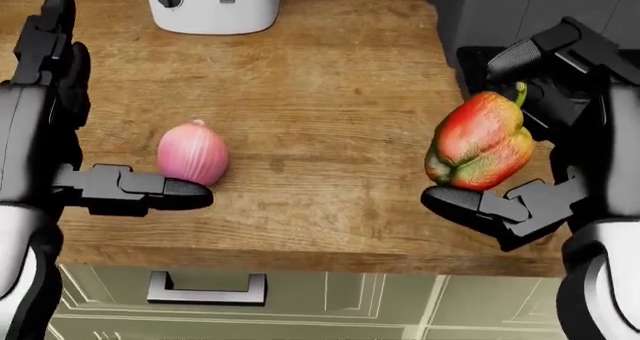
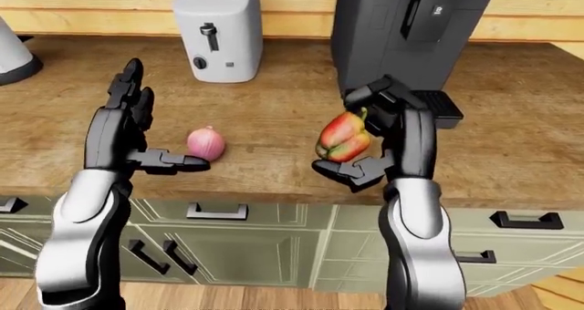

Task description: Place the avocado, onion, tomato and bell pepper on the cutting board.

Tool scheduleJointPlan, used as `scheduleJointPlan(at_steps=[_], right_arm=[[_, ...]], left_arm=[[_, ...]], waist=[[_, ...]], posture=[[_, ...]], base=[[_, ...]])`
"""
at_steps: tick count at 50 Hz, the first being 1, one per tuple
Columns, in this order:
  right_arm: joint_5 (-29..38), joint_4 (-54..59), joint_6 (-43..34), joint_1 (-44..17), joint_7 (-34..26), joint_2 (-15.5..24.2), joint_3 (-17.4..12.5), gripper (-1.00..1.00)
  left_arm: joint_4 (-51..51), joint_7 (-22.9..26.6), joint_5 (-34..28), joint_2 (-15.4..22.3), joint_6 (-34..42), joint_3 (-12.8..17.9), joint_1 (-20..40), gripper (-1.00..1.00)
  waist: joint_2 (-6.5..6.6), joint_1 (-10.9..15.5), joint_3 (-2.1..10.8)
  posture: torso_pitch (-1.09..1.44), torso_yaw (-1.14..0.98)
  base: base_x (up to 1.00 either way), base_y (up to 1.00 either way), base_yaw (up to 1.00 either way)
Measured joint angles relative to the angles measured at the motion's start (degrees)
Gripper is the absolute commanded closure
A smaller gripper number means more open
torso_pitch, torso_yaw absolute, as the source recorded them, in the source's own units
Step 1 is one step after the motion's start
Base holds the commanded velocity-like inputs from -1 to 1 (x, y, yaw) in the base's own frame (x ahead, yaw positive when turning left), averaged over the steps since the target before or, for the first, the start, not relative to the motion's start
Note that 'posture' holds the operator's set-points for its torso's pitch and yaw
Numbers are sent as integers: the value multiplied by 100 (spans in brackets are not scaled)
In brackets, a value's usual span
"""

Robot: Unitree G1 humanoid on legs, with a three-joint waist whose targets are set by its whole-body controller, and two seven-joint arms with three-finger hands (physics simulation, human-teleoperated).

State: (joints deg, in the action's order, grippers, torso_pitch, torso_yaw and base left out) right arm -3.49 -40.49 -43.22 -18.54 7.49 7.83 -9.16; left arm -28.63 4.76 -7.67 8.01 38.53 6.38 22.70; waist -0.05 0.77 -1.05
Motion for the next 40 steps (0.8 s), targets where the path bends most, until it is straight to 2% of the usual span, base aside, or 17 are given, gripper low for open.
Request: scheduleJointPlan(at_steps=[7, 25, 40], right_arm=[[167, 17, 96, 41, -173, -28, 87, 100], [352, 56, 131, 61, -381, -54, 122, 100], [471, 140, 290, 175, -453, -115, 152, 100]], left_arm=[[486, 149, -203, -68, -162, -284, 40, -100], [1181, 309, -847, -77, -370, -301, 161, -100], [1553, 373, -1061, -55, -636, -273, 101, -100]], waist=[[8, -28, 16], [-6, -30, 37], [1, -34, 57]], posture=[[0, 0], [0, 0], [0, 0]], base=[[0, 0, 0], [0, 0, 0], [0, 0, 0]])
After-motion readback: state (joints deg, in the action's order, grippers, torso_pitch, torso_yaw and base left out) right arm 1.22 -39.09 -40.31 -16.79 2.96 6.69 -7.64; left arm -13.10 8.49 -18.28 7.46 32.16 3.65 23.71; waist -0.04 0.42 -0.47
